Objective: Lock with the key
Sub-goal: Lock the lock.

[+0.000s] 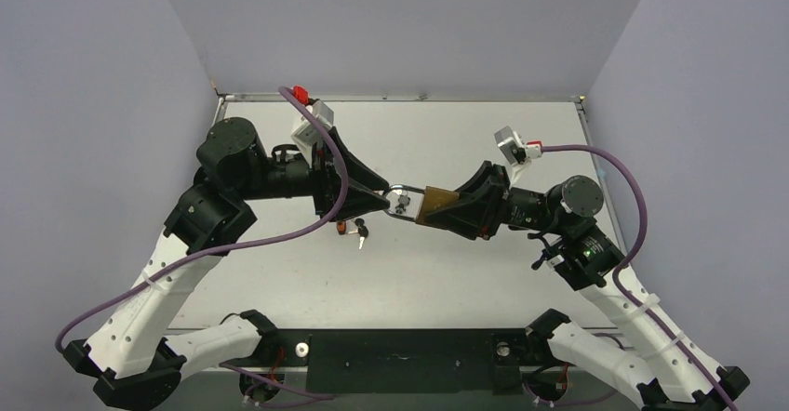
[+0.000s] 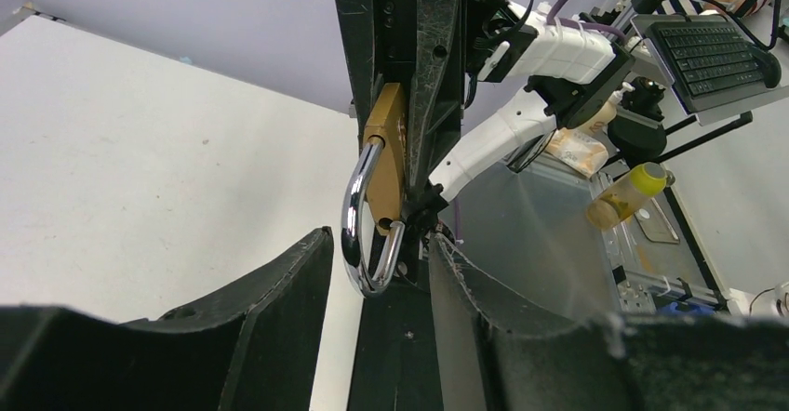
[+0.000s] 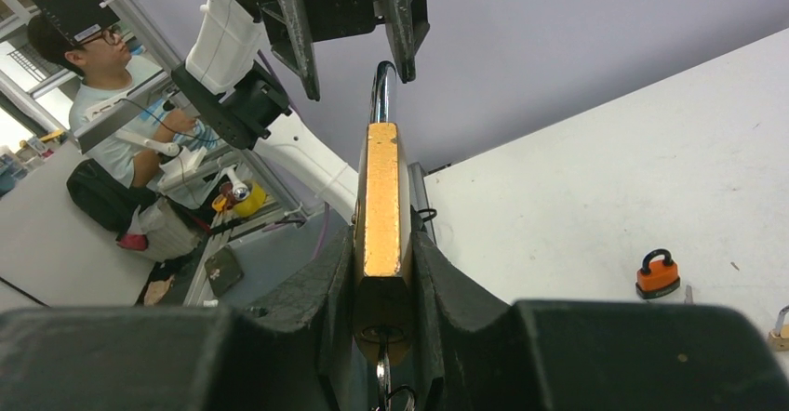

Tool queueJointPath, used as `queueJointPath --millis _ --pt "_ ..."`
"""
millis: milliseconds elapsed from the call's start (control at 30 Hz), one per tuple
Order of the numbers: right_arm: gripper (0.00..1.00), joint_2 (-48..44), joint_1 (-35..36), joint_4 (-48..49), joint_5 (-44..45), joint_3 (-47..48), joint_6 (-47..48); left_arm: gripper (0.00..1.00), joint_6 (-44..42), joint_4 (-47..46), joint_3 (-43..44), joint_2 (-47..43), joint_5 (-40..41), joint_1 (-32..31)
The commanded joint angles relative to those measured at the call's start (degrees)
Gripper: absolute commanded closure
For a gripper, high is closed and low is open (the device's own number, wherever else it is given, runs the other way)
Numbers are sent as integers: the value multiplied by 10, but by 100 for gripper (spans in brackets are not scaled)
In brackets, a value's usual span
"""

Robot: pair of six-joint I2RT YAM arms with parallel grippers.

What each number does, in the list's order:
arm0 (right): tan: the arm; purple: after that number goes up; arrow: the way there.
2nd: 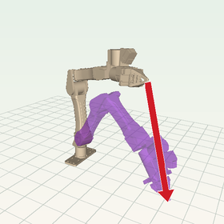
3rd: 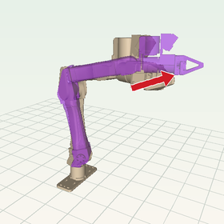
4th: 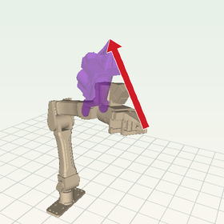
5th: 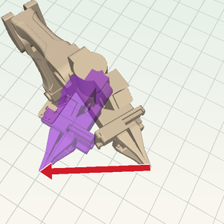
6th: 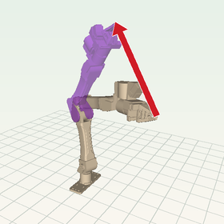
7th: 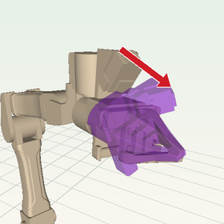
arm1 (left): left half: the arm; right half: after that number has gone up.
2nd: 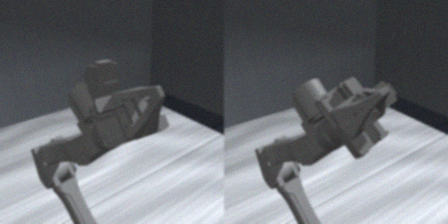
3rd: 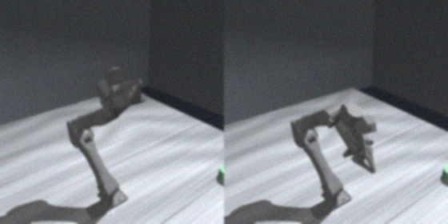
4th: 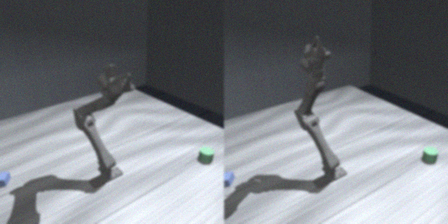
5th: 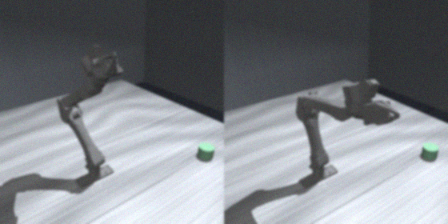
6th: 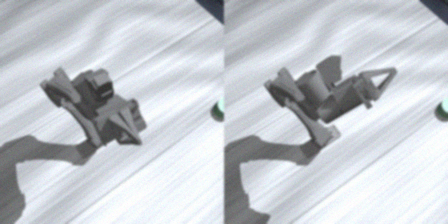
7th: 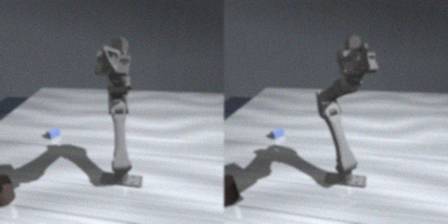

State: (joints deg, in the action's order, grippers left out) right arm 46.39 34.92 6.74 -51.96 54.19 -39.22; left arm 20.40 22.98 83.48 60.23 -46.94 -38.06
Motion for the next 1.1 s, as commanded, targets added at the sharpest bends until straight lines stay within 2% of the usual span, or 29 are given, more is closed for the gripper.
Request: queueJointPath --millis 0,500,633,800,1067 --pt "100 -9 10 52 6 47 10 61 -7 -13 1 -6 -9 3" --pt "100 -13 11 35 18 50 28 72 16 -48 -19 -6 -52 3" --pt "100 -13 11 35 19 51 27 81 22 -57 -26 -4 -52 3" --pt "100 -9 10 31 16 51 29 100 33 -76 -32 -4 -49 3" --pt "100 3 11 38 -5 55 9 100 6 -52 -34 -8 -29 2"
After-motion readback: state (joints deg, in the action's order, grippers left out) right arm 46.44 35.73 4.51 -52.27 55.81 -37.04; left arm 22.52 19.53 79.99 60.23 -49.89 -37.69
